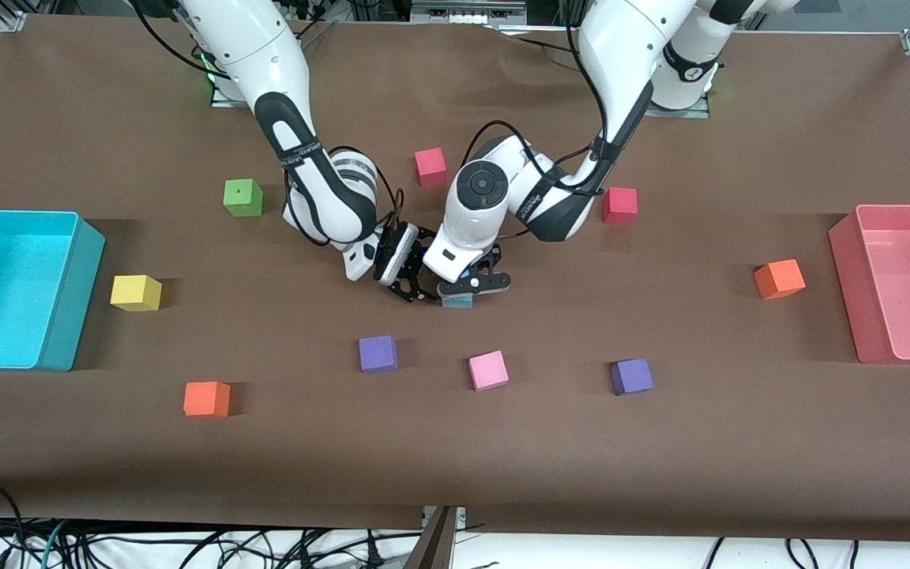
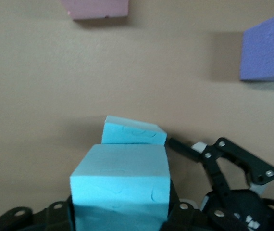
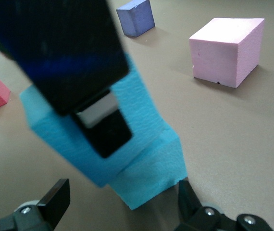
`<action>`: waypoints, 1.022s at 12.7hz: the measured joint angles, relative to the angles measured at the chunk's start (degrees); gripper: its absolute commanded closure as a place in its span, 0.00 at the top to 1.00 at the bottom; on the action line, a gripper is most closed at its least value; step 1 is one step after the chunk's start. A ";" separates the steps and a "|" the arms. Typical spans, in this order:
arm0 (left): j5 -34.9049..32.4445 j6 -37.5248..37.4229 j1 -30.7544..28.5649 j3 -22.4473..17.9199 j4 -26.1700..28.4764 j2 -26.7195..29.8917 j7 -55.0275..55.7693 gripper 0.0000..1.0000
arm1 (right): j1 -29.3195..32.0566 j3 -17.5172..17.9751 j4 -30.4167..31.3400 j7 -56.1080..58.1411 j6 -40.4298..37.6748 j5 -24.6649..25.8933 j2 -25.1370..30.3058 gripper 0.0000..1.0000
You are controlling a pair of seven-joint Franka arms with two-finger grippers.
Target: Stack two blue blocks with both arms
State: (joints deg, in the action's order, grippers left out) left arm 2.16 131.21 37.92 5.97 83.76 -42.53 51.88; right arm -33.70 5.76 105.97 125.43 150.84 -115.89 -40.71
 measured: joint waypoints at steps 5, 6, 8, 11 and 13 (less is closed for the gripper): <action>0.00 1.09 0.01 -0.12 -0.29 -0.12 0.00 1.00 | 0.02 -0.11 -0.14 0.00 0.01 0.00 0.02 1.00; 0.00 1.19 -0.02 -0.45 -0.57 -0.06 -0.07 1.00 | 0.07 -0.18 0.03 0.00 0.01 0.00 0.07 1.00; 0.00 0.29 -0.94 -1.67 -0.83 1.28 -1.26 1.00 | 0.21 -0.33 1.78 -0.17 0.03 0.00 1.22 1.00; 0.00 -3.80 -7.06 -1.55 1.62 7.43 -4.73 1.00 | 1.30 -0.33 8.79 -3.59 0.10 0.35 6.89 0.99; 0.00 -6.66 -13.34 0.51 6.38 13.94 -8.57 1.00 | 3.06 -0.27 14.39 -11.26 -0.13 5.50 12.31 0.99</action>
State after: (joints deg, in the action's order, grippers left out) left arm 2.16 124.55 24.58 6.49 90.15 -28.58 43.31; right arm -30.64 5.49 120.36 114.17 150.71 -110.39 -28.40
